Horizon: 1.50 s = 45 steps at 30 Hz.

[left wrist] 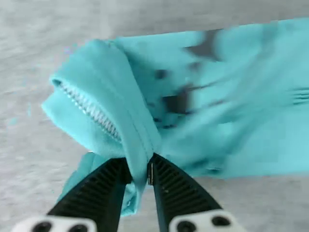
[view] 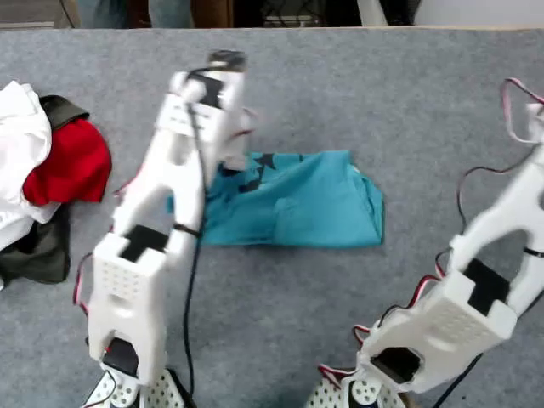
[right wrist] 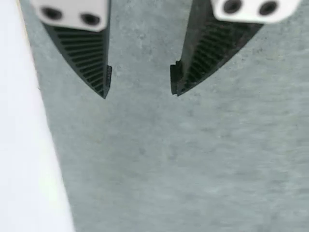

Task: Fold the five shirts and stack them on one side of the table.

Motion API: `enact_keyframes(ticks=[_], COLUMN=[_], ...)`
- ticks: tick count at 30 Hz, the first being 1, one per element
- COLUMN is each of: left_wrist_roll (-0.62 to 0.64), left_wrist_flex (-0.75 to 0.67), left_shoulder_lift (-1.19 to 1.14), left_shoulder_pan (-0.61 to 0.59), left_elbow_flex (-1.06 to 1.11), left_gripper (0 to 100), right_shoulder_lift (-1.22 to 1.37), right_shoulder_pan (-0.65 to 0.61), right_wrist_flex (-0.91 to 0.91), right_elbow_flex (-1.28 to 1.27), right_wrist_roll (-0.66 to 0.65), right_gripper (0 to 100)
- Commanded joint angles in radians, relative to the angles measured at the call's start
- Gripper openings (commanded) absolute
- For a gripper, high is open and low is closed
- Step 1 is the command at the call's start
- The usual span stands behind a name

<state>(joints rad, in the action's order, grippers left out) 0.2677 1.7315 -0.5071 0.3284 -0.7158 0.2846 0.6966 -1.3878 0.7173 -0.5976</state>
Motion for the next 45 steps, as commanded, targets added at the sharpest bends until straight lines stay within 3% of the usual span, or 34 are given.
enact_keyframes(ticks=[1, 8, 19, 34, 36, 40, 45], left_wrist_roll=[0.097, 0.236, 0.293, 0.298, 0.299, 0.31, 0.304], left_wrist_flex=[-0.066, -0.166, -0.201, -0.229, -0.236, -0.215, -0.08], left_shoulder_lift=[0.02, -0.144, -0.413, -0.473, -0.466, -0.453, -0.399], left_shoulder_pan=[0.107, 0.225, 0.306, 0.369, 0.364, 0.372, 0.338], left_elbow_flex=[-0.119, -0.263, -0.627, -0.684, -0.691, -0.722, -0.88], left_gripper=[3, 3, 3, 3, 7, 25, 24], right_shoulder_lift=[-0.004, -0.002, -0.002, 0.033, 0.044, 0.051, 0.071], right_shoulder_pan=[0.015, 0.032, 0.038, 0.032, 0.031, 0.005, -0.044], right_wrist_flex=[0.014, 0.046, 0.058, 0.055, 0.058, 0.037, -0.055], right_elbow_flex=[0.044, 0.039, 0.038, 0.045, 0.045, 0.038, 0.044], right_wrist_roll=[-0.002, 0.002, 0.003, 0.003, 0.003, 0.003, -0.003], right_gripper=[20.5, 20.5, 20.5, 20.5, 20.5, 20.5, 20.5])
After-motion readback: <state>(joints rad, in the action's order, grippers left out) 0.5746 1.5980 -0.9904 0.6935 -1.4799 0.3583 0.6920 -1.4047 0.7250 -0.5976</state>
